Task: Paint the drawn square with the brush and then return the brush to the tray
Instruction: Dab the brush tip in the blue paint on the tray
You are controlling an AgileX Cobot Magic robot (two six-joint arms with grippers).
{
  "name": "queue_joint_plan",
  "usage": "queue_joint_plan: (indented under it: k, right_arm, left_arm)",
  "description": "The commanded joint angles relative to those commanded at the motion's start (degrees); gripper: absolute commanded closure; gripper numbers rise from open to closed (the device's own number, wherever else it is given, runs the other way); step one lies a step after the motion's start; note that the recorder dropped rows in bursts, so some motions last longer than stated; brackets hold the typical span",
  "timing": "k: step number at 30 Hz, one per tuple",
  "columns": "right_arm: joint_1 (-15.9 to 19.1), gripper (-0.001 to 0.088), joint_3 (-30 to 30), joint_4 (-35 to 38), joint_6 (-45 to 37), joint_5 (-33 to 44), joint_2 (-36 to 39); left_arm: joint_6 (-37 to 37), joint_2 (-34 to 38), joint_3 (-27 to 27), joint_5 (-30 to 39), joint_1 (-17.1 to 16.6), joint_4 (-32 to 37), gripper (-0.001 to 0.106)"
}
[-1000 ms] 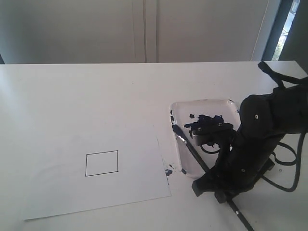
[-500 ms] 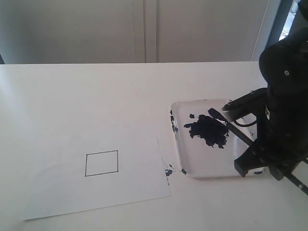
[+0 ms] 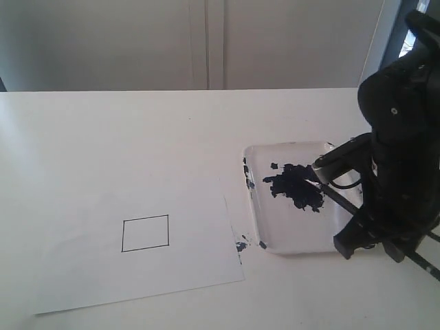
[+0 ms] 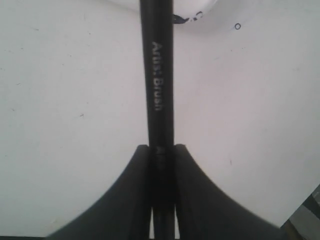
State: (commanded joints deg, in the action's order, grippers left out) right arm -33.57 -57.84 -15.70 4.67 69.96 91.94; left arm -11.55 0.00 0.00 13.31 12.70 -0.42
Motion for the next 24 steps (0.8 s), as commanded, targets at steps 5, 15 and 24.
queue_joint_plan:
  k: [5,15,24]
  right_arm:
    - [0.0,0.0868,0.0,-2.58,0.0,0.0,2.29]
    - [0.0,0.0868,-0.14,-8.81,1.69,0.0,5.94]
    - [0.0,0.0868,-0.98,-11.4,4.04,0.0,7.9]
  left_arm:
    - [0.0,0.0,0.0,0.0,0.0,0.0,0.057]
    - [0.0,0.0,0.0,0.0,0.0,0.0,0.057]
    - [0.0,0.0,0.0,0.0,0.0,0.0,0.057]
